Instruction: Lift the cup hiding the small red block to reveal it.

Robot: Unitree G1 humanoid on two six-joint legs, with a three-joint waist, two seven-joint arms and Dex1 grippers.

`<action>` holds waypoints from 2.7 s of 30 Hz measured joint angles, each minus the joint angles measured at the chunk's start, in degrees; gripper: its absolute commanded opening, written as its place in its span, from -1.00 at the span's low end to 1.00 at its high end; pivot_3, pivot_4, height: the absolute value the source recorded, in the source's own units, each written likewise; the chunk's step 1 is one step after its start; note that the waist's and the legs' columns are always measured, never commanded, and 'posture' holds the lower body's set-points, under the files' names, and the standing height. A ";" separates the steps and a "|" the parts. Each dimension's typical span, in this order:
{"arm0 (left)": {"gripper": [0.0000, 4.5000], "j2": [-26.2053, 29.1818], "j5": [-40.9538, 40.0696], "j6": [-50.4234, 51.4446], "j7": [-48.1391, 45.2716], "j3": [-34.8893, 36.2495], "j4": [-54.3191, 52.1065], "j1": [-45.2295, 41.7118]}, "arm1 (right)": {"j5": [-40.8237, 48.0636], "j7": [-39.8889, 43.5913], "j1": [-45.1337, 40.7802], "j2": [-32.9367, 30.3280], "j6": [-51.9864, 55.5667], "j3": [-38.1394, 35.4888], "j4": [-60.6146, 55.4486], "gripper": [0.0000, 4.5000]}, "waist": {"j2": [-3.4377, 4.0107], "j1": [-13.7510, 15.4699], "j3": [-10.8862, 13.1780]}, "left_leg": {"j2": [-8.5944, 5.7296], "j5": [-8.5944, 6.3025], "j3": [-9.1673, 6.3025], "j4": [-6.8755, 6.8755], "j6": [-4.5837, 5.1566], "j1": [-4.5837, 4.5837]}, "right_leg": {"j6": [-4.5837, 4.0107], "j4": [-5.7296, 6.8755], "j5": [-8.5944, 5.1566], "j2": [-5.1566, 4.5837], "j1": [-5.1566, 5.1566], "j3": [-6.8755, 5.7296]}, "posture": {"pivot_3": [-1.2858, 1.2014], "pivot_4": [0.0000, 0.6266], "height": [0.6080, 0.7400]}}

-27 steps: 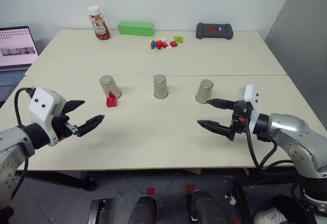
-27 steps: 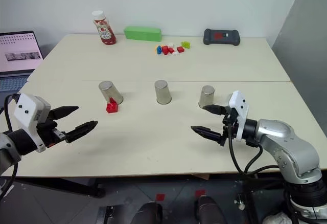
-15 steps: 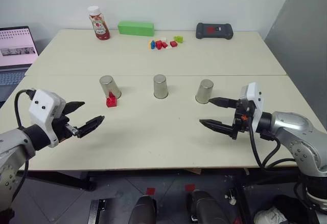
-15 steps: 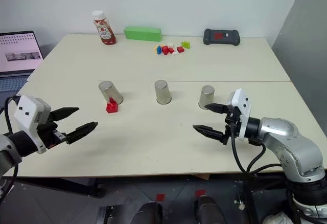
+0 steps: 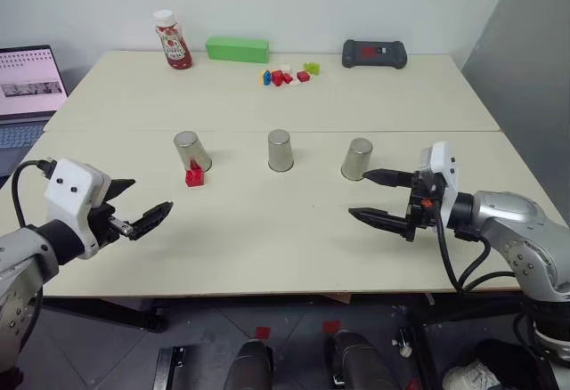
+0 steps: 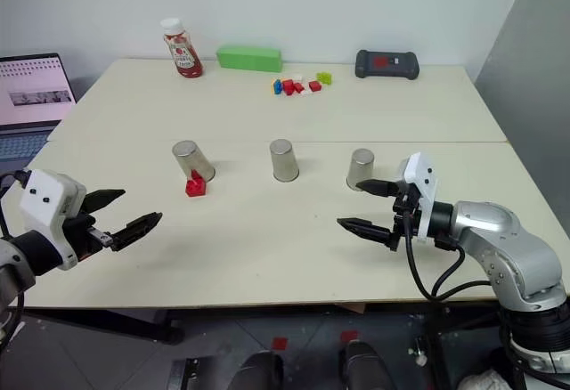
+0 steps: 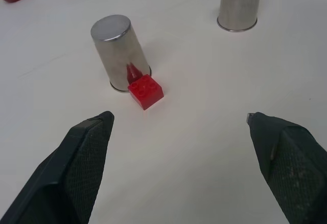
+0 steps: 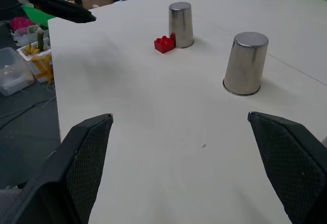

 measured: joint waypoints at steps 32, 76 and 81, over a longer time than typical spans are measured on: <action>0.97 -0.73 0.74 -1.99 2.31 -0.13 1.60 -2.04 | 0.22 -0.96 2.12 -0.09 -0.45 -0.08 -2.04 1.00 | 0.00 0.00 0.00 | 0.00 0.00 0.00 0.00 0.00 0.00 | 0.01 0.00 0.00 0.00 0.00 0.00 | 0.03 -0.52 1.00; 0.97 0.42 1.00 -0.98 -1.17 -1.28 2.63 -2.39 | 0.17 -0.47 4.82 -0.91 0.02 -0.01 -5.00 1.00 | 0.00 0.00 0.00 | 0.00 0.00 0.00 0.00 0.00 0.00 | 0.01 0.00 0.01 0.00 0.00 0.00 | 0.03 -0.52 1.00; 0.97 0.42 0.97 -1.00 -1.26 -2.22 2.73 -4.52 | 0.27 -2.26 3.87 0.81 0.78 0.30 -5.00 1.00 | 0.00 -0.01 0.00 | 0.00 0.00 0.01 0.01 0.00 0.01 | 0.02 0.01 0.01 0.00 0.01 0.01 | 0.03 -0.52 1.00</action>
